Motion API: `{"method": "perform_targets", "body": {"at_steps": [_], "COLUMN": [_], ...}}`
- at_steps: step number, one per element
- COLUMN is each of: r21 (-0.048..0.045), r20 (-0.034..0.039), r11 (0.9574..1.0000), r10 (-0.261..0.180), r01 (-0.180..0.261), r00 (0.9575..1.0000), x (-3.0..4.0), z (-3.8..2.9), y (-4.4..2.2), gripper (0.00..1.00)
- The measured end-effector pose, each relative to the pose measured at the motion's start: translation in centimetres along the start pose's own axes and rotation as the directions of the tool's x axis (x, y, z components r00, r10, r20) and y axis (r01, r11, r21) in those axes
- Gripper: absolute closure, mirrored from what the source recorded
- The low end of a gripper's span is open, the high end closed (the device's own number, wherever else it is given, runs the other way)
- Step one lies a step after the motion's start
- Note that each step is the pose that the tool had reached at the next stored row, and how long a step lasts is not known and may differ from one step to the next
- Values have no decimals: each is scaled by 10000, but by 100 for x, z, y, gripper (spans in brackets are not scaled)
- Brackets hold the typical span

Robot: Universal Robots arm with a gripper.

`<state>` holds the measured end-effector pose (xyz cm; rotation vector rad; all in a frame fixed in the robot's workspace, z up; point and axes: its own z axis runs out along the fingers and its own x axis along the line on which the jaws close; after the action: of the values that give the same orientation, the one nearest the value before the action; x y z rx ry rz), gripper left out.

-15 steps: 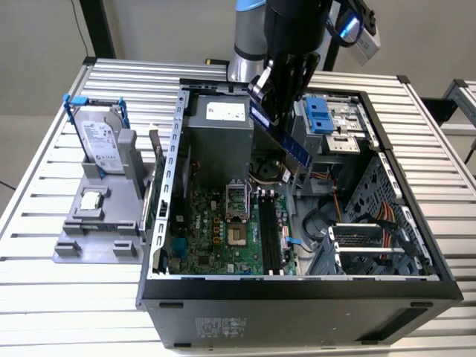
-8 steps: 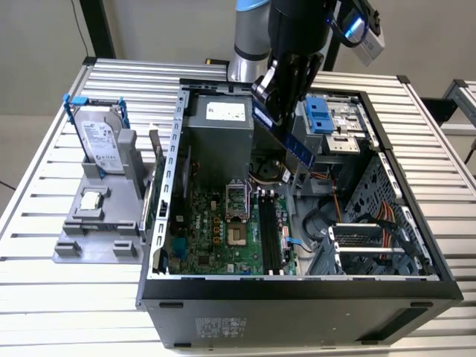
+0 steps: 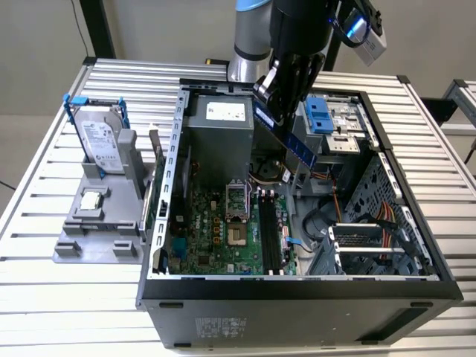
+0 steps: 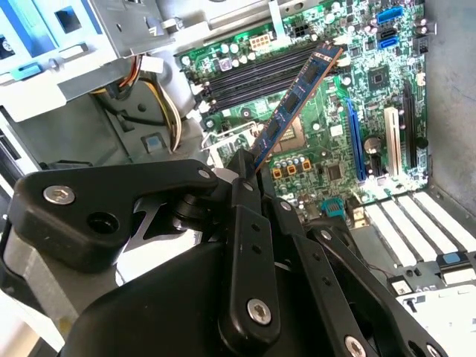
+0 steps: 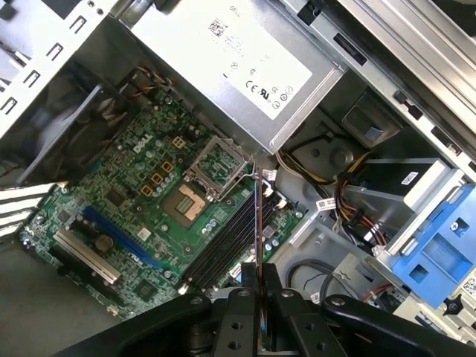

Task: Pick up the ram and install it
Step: 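Insert the ram into the slot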

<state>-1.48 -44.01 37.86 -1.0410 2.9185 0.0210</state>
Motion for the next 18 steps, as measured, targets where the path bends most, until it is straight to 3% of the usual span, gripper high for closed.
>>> {"method": "perform_targets", "body": {"at_steps": [9, 18], "r21": [0, 17], "r20": [0, -1], "r11": [10000, 9992], "r10": [6, 389], "r01": [-6, -389], "r00": [10000, 9992], "x": [19, 20], "z": [-1, -1], "y": [16, 16], "gripper": [100, 100]}}
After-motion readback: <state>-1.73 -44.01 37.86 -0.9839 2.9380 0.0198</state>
